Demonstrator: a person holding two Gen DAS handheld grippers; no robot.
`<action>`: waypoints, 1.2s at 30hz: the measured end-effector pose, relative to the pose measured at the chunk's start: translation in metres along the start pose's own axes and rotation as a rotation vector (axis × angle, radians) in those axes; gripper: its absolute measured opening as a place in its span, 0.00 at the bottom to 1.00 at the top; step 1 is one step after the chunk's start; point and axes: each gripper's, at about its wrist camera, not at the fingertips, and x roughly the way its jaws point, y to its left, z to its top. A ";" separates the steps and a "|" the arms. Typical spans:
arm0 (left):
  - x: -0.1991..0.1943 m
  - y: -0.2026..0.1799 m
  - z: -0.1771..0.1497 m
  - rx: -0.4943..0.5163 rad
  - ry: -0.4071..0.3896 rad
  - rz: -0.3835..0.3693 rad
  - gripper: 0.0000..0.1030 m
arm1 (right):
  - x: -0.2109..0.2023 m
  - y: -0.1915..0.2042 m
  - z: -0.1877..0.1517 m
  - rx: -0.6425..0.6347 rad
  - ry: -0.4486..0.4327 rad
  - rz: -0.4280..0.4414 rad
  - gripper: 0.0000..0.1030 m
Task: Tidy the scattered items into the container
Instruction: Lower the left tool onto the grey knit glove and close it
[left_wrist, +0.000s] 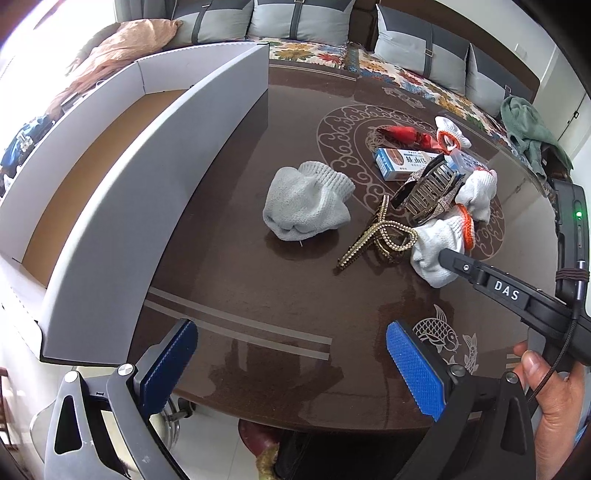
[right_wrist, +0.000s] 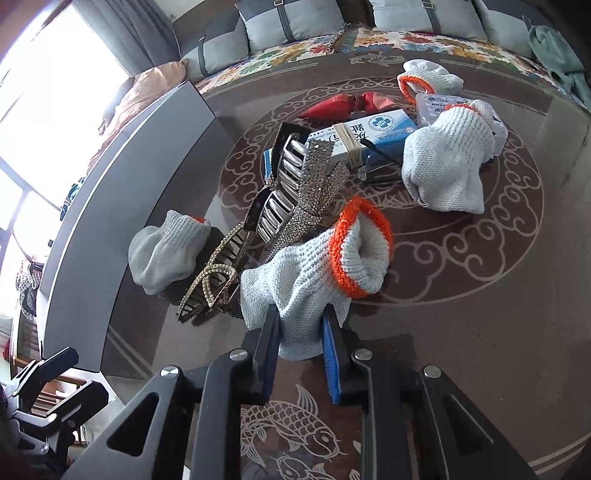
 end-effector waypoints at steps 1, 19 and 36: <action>0.000 0.000 0.000 0.002 0.001 -0.002 1.00 | -0.005 -0.002 -0.001 0.003 -0.008 -0.003 0.20; 0.048 -0.010 0.103 0.234 0.032 0.001 1.00 | -0.045 -0.015 -0.035 -0.014 -0.041 0.013 0.21; 0.085 -0.029 0.106 0.318 0.057 0.073 1.00 | -0.044 -0.009 -0.041 -0.040 -0.035 -0.005 0.21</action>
